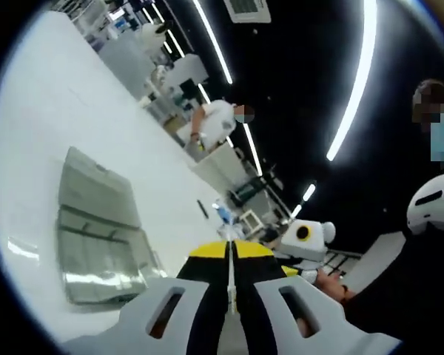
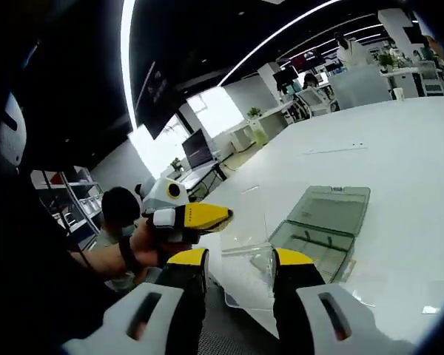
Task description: Insert the divider into the dual guide fixture by aligning both edges with the guide slots and pushing it downward to the bottom, including one-sided entry, uneven engagement, binding, and posture correction.
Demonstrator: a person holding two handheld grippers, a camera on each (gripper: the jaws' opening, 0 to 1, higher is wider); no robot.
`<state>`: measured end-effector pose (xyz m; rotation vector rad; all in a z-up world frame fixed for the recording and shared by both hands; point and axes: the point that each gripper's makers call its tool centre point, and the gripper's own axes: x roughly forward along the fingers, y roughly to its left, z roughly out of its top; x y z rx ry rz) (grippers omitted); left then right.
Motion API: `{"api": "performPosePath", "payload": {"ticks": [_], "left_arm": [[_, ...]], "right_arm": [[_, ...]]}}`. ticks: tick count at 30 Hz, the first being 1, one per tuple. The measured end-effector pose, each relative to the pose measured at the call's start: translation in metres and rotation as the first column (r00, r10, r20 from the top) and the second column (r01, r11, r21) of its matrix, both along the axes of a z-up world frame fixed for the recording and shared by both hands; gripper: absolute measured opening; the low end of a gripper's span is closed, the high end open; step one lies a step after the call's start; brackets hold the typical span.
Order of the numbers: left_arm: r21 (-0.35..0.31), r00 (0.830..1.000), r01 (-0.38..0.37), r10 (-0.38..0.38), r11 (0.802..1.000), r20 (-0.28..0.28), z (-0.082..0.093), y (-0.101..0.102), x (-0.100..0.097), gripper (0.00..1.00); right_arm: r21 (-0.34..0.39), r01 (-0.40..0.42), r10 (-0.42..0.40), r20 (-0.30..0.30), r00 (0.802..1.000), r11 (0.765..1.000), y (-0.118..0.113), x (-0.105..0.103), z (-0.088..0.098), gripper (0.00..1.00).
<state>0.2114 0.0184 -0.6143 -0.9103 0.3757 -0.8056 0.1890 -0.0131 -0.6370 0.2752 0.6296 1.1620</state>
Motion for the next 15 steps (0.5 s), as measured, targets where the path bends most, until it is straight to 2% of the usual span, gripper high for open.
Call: {"api": "performPosePath", "payload": {"ticks": [8, 12, 15], "left_arm": [[-0.034, 1.000, 0.029, -0.028, 0.999, 0.011, 0.006, -0.003, -0.004, 0.00], [-0.036, 0.999, 0.046, -0.046, 0.998, 0.014, 0.007, -0.007, -0.006, 0.00], [-0.081, 0.999, 0.029, -0.027, 0.996, 0.019, 0.011, -0.003, -0.005, 0.00]], "right_arm": [[0.051, -0.006, 0.007, -0.007, 1.000, 0.999, 0.003, -0.002, 0.006, 0.30], [0.106, 0.000, 0.005, -0.047, 0.999, 0.994, 0.004, -0.002, 0.012, 0.27], [0.150, 0.008, 0.003, -0.073, 0.997, 0.989, 0.003, -0.003, 0.017, 0.25]]}}
